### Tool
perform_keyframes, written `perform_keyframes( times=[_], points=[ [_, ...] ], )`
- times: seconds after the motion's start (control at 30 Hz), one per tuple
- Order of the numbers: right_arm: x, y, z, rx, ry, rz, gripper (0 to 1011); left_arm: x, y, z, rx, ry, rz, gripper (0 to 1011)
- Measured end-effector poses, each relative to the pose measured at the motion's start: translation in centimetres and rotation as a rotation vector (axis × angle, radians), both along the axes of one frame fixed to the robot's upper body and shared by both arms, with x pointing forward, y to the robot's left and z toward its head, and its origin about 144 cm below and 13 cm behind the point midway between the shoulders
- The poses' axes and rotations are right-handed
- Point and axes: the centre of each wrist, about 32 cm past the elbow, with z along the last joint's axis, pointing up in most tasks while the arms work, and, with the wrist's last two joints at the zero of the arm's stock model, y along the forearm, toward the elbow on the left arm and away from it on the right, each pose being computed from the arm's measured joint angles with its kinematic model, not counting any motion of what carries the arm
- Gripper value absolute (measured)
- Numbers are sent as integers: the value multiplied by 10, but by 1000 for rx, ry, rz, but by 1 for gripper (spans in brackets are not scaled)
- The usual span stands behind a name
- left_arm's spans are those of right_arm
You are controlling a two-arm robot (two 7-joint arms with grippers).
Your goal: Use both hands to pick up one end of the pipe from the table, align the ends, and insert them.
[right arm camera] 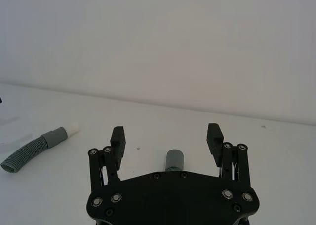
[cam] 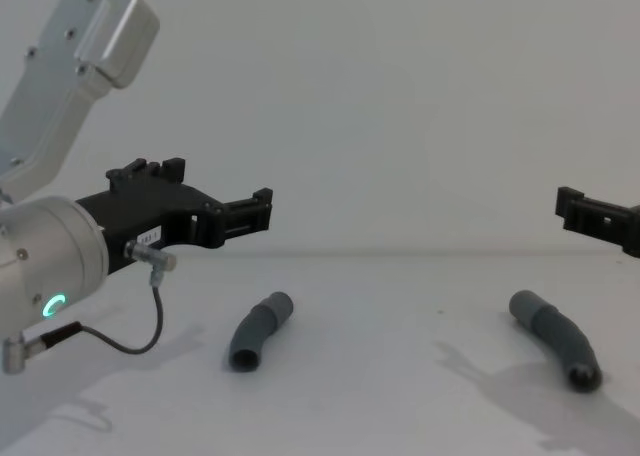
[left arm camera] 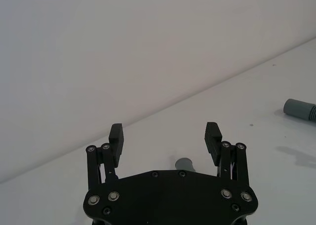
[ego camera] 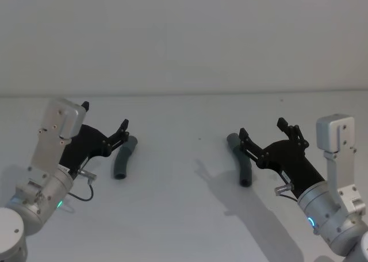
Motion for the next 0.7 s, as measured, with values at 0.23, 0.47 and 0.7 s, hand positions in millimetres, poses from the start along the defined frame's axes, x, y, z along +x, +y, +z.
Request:
perform_keyframes(
  times=[0.23,0.47,0.7],
  points=[
    [0,0,0,0,0,0,1005,3,2,3,-26,27,-5,1000],
    [0,0,0,0,0,0,1005,7,4,9,-55,81,-10,1000],
    [0,0,0,0,0,0,1005,13,5,21,-56,142,-22,1000]
  ],
)
